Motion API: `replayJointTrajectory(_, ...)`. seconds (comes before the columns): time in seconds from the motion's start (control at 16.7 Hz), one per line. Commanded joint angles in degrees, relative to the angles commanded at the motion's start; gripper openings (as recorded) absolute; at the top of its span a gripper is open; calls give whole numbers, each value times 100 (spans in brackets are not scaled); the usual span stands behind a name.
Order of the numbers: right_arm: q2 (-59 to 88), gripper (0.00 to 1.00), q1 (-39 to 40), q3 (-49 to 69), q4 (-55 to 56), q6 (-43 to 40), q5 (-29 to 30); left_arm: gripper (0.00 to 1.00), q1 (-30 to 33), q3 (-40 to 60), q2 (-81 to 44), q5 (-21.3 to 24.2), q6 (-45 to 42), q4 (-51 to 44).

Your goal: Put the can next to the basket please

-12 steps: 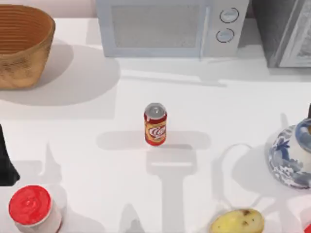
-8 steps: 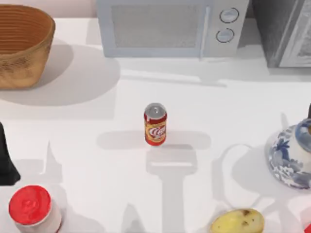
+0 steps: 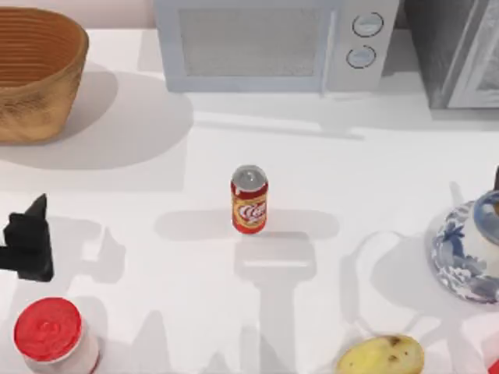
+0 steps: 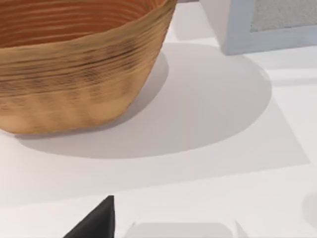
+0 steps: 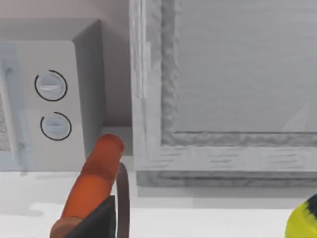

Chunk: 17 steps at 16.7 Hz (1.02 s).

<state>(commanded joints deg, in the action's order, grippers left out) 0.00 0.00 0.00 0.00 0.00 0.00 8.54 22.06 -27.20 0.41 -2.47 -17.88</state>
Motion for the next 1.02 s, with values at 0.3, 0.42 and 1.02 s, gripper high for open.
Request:
replayJointTrajectory(0.3, 0, 100, 0, 0, 0, 0, 0, 100, 737, 2114, -2719, -5, -219, -1758)
replayJointTrajectory(0.42, 0, 100, 0, 0, 0, 0, 0, 100, 1049, 3057, -3901, -10, -307, -2511)
replayJointTrajectory(1.02, 0, 100, 0, 0, 0, 0, 0, 100, 2430, 7977, -8975, -17, -610, -5591)
